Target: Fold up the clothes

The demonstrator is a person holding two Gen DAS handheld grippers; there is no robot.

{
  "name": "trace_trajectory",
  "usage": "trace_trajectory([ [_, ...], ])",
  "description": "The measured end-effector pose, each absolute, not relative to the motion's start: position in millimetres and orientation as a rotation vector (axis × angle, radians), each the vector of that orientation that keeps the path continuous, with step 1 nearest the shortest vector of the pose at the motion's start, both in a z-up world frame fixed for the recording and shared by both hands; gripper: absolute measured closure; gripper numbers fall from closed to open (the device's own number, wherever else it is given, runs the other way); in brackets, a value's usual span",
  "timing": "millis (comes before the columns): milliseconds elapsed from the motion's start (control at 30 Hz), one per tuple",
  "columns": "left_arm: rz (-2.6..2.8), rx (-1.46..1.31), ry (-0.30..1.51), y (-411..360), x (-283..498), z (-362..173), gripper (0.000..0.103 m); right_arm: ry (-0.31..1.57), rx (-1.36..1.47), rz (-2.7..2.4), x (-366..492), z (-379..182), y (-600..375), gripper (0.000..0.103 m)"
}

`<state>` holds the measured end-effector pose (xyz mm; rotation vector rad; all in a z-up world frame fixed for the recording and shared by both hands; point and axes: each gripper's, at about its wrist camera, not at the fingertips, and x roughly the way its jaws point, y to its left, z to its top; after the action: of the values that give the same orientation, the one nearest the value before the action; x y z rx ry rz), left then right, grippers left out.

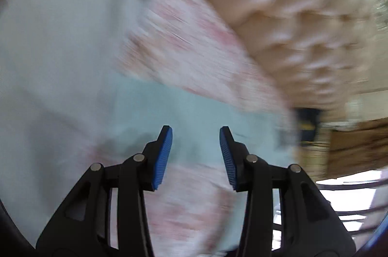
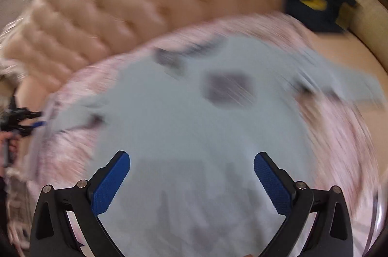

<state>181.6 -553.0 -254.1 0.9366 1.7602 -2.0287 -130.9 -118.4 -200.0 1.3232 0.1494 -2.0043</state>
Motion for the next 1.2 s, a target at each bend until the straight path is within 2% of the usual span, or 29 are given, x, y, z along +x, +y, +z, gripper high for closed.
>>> trace_trajectory([
  [100, -1.995, 0.753, 2.091, -502.9, 169.9, -281.7, 0.050, 0.178, 1.288, -1.843, -160.2, -202.8, -207.8, 0.000],
  [233, -1.960, 0.773, 2.175, -442.8, 119.3, -317.1, 0.050, 0.433, 1.211, -1.676, -183.9, -221.7, -338.3, 0.000],
  [400, -1.937, 0.795, 2.174, -414.4, 61.3, -336.1, 0.050, 0.696, 1.240, -1.450, -199.3, -272.2, -417.6, 0.001],
  [533, -1.906, 0.810, 2.084, -414.8, 37.8, -336.7, 0.050, 0.695, 1.204, -1.354, -211.7, -284.4, -430.2, 0.001],
  [733, -1.923, 0.808, 2.004, -416.4, 23.0, -334.1, 0.050, 0.957, 1.107, -1.273, -208.7, -304.7, -438.8, 0.003],
  [800, -1.929, 0.796, 2.004, -417.6, 20.6, -335.8, 0.050, 1.024, 1.058, -1.201, -202.1, -309.6, -431.1, 0.020],
  [867, -1.931, 0.782, 2.017, -416.8, 16.6, -338.2, 0.050, 1.110, 1.005, -1.160, -196.1, -317.1, -424.3, 0.031],
  [1033, -1.943, 0.778, 1.998, -414.1, 12.1, -340.9, 0.048, 1.075, 0.991, -1.129, -200.6, -313.0, -422.1, 0.043],
  [1067, -1.938, 0.783, 1.988, -414.6, 12.3, -341.4, 0.049, 1.075, 0.996, -1.115, -201.1, -311.2, -422.7, 0.053],
  [1100, -1.933, 0.788, 1.979, -415.2, 12.5, -342.0, 0.057, 1.074, 1.001, -1.102, -201.7, -309.7, -423.2, 0.068],
  [1133, -1.928, 0.793, 1.970, -415.7, 12.7, -342.5, 0.063, 1.070, 1.014, -1.094, -202.6, -309.1, -423.5, 0.076],
  [1167, -1.921, 0.808, 1.950, -416.3, 12.3, -342.8, 0.087, 1.066, 1.027, -1.085, -203.6, -308.5, -423.7, 0.085],
  [1200, -1.911, 0.832, 1.920, -417.0, 11.4, -342.7, 0.095, 1.061, 1.039, -1.080, -204.6, -308.0, -423.8, 0.089],
])
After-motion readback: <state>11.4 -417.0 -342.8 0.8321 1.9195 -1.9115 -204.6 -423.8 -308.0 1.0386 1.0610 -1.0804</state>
